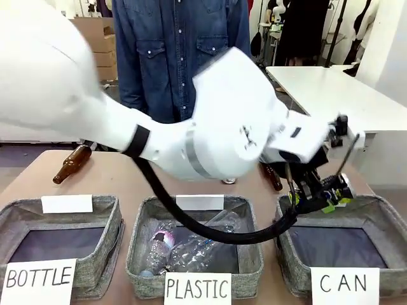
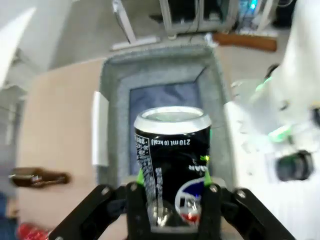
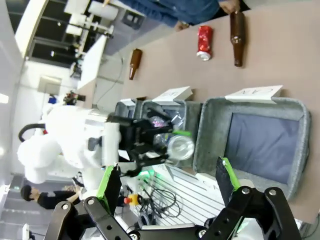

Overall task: Sort the can waste into the basket.
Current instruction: Pick up the can waste from the table and place it in the right Fabric basket.

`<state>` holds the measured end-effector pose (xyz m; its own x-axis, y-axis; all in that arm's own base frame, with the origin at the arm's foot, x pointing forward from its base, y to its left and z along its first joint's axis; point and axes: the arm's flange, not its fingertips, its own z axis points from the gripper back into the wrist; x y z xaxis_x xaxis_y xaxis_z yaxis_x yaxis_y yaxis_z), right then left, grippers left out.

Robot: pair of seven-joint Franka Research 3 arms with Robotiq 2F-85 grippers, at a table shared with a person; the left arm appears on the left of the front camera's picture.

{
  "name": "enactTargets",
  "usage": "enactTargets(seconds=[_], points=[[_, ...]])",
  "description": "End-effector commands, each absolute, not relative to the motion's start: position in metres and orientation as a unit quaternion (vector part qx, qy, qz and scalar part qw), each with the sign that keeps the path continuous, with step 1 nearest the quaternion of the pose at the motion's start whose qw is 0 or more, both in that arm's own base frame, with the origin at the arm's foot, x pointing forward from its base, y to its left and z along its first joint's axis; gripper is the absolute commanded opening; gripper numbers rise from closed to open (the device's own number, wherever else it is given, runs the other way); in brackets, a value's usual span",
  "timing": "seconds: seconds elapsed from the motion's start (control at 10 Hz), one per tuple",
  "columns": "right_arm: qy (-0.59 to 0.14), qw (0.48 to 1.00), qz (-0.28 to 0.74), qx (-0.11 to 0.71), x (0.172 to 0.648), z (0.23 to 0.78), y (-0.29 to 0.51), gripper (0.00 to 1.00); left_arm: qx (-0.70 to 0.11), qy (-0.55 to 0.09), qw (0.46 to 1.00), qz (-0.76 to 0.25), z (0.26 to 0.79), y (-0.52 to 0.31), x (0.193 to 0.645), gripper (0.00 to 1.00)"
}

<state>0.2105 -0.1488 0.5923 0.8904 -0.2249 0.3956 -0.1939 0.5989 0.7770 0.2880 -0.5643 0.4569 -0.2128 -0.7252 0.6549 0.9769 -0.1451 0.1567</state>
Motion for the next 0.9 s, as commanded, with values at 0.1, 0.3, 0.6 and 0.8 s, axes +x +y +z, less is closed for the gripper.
enactTargets(seconds=[0.1, 0.3, 0.6, 0.8], points=[[-0.240, 0.859, -0.016, 0.452, 0.2115, 0.5908, -0.1469, 1.00, -0.224, -0.263, 0.601, -0.721, 0.4481, -0.6055, 0.2959, 0.41], [-0.240, 0.859, -0.016, 0.452, 0.2115, 0.5908, -0.1469, 1.00, -0.223, -0.261, 0.605, -0.719, 0.4468, -0.6072, 0.2974, 0.41], [-0.240, 0.859, -0.016, 0.452, 0.2115, 0.5908, -0.1469, 1.00, -0.223, -0.251, 0.614, -0.715, 0.4451, -0.6005, 0.3036, 0.95], [-0.240, 0.859, -0.016, 0.452, 0.2115, 0.5908, -0.1469, 1.00, -0.227, -0.254, 0.609, -0.716, 0.4469, -0.6003, 0.3014, 1.00]])
